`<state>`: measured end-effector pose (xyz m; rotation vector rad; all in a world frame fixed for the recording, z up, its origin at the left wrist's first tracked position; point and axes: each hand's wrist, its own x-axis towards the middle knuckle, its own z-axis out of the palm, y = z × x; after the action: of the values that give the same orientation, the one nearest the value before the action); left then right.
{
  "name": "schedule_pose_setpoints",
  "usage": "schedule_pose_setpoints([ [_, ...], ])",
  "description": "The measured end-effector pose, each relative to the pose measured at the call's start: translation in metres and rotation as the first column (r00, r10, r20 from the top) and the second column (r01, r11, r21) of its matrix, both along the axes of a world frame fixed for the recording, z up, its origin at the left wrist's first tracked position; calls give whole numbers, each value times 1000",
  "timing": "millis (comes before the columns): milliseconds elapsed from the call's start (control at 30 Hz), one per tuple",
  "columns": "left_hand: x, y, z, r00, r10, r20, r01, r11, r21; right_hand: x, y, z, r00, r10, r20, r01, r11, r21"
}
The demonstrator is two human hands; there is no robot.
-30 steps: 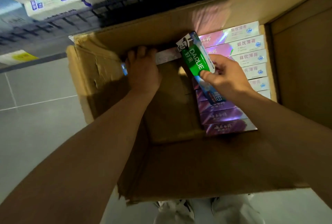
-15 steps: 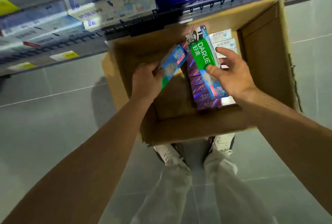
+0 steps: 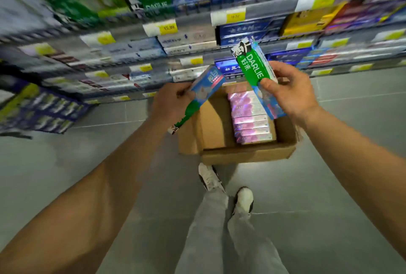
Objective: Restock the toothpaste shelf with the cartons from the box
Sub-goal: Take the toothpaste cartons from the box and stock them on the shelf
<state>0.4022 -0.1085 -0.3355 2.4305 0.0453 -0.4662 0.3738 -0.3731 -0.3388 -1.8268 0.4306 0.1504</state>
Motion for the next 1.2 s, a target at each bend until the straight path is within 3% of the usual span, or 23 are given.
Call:
schedule_pose_setpoints([
  [200, -39, 41, 150, 993, 57, 104, -56, 998, -10, -20, 15, 151, 986, 124, 111, -112, 988, -109],
  [267, -47, 57, 191, 989, 85, 118, -76, 994, -82, -25, 23, 194, 973, 165, 162, -138, 976, -166],
  [533, -72, 133, 330, 962, 119, 245, -66, 975, -214, -42, 84, 338, 867, 386, 314, -198, 847, -494],
  [700, -76, 182, 384, 942, 82, 325, -10, 976, -217, -41, 136, 404, 856, 342, 387, -153, 884, -442],
  [1000, -61, 227, 443, 895, 43, 444, 49, 980, -194, -35, 202, 469, 845, 357, 398, -265, 926, -268],
  [1200, -40, 228, 466, 876, 46, 481, 78, 969, -235, -18, 207, 498, 830, 375, 413, -252, 913, -322],
])
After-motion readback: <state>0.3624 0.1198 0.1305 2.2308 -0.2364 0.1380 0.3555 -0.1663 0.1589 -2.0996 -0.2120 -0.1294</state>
